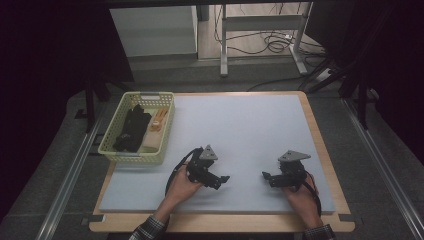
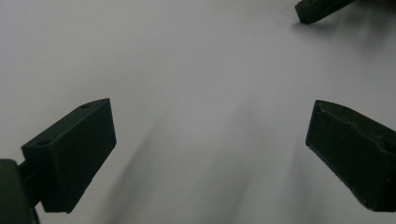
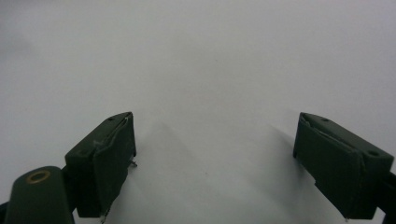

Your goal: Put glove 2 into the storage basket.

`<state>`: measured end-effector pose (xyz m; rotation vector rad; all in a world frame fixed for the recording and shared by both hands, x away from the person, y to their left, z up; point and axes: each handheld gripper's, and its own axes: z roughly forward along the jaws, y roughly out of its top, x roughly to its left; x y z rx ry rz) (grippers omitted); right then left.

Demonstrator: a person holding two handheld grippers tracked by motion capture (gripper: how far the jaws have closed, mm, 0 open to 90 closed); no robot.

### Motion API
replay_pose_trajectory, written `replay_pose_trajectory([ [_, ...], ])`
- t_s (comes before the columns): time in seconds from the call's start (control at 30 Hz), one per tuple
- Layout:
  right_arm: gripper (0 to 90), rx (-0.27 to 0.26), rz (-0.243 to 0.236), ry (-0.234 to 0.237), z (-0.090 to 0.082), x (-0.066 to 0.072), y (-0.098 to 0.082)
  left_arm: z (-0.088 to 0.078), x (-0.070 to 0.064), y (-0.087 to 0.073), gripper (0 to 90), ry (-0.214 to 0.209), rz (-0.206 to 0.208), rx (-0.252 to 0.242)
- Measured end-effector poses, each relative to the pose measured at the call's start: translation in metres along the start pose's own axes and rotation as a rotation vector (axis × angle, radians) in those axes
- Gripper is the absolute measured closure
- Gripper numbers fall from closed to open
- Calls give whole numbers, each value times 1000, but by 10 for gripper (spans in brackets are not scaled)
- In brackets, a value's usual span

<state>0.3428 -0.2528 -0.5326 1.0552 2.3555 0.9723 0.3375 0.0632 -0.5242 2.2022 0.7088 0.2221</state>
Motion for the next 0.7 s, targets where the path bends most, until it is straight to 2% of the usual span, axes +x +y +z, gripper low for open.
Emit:
replay_pose_trajectory([
  [0.13, 127, 0, 0, 0, 0, 0, 0, 7, -2, -6, 20, 7, 1, 17],
  [0.3, 127, 0, 0, 0, 0, 0, 0, 16, -5, -13, 20, 36, 25, 63],
  [0.7, 127, 0, -1, -1, 0, 0, 0, 17, -4, -14, 9, 34, 19, 63],
])
